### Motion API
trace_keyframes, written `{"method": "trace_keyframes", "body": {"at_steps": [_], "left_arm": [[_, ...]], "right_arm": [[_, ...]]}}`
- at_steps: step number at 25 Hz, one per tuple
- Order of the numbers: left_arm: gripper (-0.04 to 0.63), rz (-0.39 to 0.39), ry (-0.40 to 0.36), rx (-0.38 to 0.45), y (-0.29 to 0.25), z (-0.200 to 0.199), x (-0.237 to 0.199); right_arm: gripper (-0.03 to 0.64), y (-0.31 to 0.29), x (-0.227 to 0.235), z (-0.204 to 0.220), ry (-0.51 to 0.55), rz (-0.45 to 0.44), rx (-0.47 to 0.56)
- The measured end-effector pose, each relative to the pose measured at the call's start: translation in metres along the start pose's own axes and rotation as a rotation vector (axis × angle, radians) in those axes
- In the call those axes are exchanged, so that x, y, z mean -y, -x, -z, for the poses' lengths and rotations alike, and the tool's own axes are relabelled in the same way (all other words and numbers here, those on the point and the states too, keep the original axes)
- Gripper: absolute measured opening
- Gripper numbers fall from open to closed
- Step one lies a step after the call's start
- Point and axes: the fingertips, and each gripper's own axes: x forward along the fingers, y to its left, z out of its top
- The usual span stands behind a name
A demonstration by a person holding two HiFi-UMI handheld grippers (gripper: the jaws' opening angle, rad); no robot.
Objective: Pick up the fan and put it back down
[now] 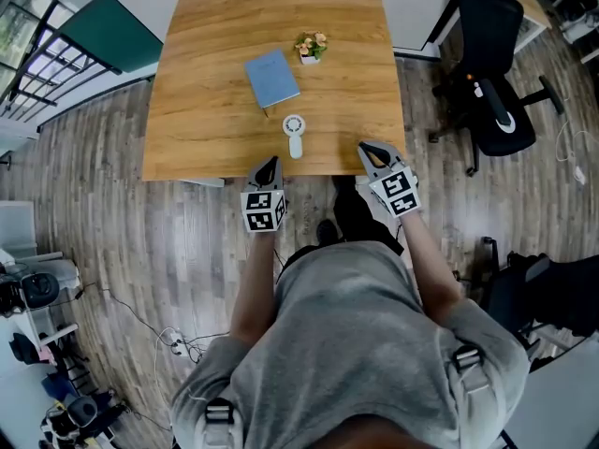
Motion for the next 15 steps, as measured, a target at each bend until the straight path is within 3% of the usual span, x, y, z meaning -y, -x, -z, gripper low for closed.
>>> {"method": "trace_keyframes", "body": {"at_steps": [15], "left_arm": [[0.018,0.018,-0.004,0.003,0.017,0.007,0.004]], "right_arm": [[0.008,0.014,-0.018,0.001,0.002,0.014,-0.013]]}}
